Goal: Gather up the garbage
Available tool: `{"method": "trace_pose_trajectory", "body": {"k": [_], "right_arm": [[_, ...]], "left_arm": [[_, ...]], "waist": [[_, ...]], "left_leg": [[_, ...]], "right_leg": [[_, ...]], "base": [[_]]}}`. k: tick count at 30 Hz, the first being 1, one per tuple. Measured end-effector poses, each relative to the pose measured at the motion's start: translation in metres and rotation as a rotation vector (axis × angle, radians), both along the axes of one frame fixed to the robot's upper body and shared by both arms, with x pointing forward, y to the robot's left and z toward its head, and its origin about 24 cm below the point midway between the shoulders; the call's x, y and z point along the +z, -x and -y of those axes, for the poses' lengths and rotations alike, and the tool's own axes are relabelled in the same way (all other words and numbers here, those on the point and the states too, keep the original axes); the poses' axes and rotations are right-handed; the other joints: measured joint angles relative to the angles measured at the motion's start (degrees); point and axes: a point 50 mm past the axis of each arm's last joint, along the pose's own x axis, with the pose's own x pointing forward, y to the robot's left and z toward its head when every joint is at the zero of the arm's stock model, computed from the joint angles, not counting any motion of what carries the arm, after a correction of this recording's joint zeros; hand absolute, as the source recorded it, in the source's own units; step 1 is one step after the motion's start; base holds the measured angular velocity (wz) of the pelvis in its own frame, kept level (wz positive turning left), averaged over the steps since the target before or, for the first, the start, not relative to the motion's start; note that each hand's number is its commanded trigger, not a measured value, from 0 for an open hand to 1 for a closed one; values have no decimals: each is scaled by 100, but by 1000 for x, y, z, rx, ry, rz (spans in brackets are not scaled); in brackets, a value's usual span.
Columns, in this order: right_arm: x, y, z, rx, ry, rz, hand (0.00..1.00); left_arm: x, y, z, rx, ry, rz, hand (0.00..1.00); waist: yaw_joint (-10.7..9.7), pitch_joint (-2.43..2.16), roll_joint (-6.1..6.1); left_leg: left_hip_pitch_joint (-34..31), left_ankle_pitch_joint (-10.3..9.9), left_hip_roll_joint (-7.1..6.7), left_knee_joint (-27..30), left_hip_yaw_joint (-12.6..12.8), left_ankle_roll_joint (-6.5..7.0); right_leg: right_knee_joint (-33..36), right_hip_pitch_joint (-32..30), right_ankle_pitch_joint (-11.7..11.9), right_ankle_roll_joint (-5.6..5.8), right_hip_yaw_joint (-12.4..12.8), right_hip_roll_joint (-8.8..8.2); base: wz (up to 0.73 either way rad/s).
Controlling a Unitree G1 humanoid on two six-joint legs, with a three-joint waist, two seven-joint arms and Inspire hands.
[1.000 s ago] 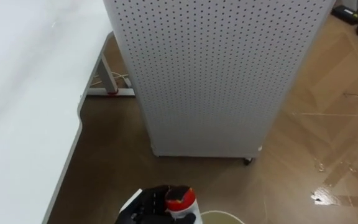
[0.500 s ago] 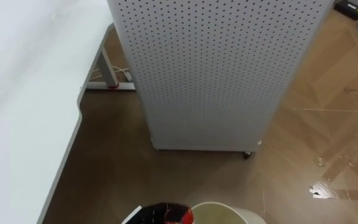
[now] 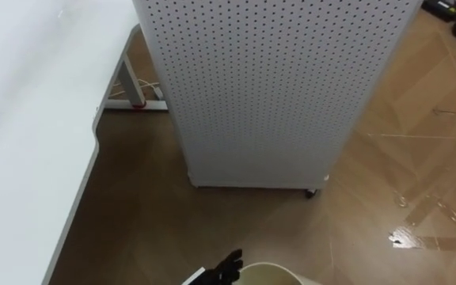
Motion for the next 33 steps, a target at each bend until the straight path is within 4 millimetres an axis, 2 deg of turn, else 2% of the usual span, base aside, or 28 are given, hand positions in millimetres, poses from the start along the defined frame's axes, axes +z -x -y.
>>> {"method": "trace_pose_trajectory", "body": {"k": [11, 15, 18, 22, 24, 26, 27, 31, 33], "right_arm": [[-2, 4, -4, 15, -28, -8, 100], [-3, 6, -2, 16, -25, 4, 100], [-6, 16, 1, -3, -29, -6, 100], [-10, 28, 6, -49, -31, -15, 100], [-10, 32, 11, -72, -25, -12, 100], [-12, 39, 15, -95, -24, -19, 100], [-13, 43, 18, -117, -26, -19, 100], [-12, 45, 23, -129, -16, -12, 100], [-12, 45, 21, -134, -15, -5, 100]], "left_arm": [[10, -12, 5, -34, 21, 54, 0], [17, -15, 3, -70, -55, 131, 0], [30, -22, 1, -69, -126, 240, 0], [71, -33, -1, -34, -184, 491, 0], [99, -39, -2, 9, -198, 654, 0], [113, -41, -3, 48, -196, 739, 0], [122, -42, -4, 59, -216, 792, 0], [148, -42, -4, 117, -231, 937, 0], [159, -42, -3, 181, -222, 1009, 0]], "waist": [[-6, -4, 6], [-1, -6, 9], [13, -9, 14], [23, -33, 40], [0, -53, 59], [-25, -69, 64], [-25, -118, 63], [-153, -132, 51], [-218, -136, 1]], "left_leg": [[40, 0, -5, 9, -1, -1], [107, 1, -5, -21, 9, -2], [279, -2, -7, -57, 1, -6], [636, -15, -18, -236, -27, -32], [835, 6, -99, -392, -29, -56], [1033, 10, -107, -447, -30, -61], [1134, 11, -115, -500, -29, -64], [1383, 14, -141, -578, -32, -69], [1572, 13, -157, -597, -30, -69]], "right_leg": [[-84, 84, 3, 1, -7, 23], [-79, 131, 3, 1, -10, 19], [-125, 317, 2, 1, -56, 6], [-354, 689, 7, 11, -78, 32], [-395, 852, 14, 23, -81, 21], [-445, 1063, 12, 29, -82, 25], [-496, 1156, 9, 35, -69, 30], [-567, 1406, -3, 54, -79, 14], [-577, 1574, -16, 69, -97, -5]], "base": [[0], [0], [0], [2], [0], [-2], [-4], [-1], [-7]]}}
